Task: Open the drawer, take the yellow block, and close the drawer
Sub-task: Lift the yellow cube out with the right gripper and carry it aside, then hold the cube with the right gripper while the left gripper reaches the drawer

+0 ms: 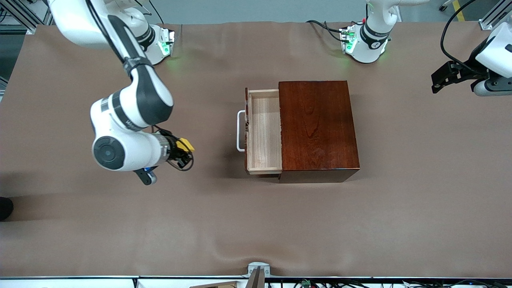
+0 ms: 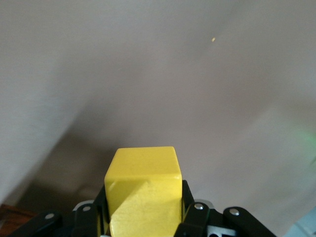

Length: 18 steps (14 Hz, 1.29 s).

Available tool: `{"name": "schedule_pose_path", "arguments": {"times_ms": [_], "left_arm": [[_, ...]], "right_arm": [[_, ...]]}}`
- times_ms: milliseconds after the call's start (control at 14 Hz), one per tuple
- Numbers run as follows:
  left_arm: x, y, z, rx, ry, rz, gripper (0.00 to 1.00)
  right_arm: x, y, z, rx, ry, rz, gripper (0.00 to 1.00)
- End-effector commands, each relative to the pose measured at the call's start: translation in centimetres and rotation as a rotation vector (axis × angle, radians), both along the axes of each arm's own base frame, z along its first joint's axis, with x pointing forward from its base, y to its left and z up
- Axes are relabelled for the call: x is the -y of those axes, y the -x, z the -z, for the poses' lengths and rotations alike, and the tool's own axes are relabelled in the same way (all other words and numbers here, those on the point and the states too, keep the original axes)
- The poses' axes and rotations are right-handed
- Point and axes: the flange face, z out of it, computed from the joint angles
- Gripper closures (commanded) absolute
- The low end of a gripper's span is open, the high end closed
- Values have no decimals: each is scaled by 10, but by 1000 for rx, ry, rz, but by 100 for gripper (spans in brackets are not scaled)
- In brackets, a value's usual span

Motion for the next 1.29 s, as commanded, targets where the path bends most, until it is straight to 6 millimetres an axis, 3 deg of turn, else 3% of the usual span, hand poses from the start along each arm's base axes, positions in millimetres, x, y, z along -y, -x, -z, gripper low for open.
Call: {"name": "schedule_pose_path", "arguments": {"times_ms": [0,214,429,571,786,1000,1214], "left_arm": [[3,6,-7,-3,21,17,0],[3,6,-6,-6,21,16,0],[4,5,-6,-6,21,16,0],[15,6,-5,-7,19,30,0],[22,6,-3,-10,18,37,0],[65,7,6,-22,10,71,0],[138,5,17,-19,15,2,0]], "right_arm": [[53,21,0,-11,-68,-90,100],[93,30,12,3,-106,-165,100],[114,36,31,20,-91,-243,100],[130,34,34,26,-115,-282,100],[169,34,45,33,-164,-366,100],[217,35,66,69,-209,-452,100],[255,32,80,118,-231,-566,100]]}}
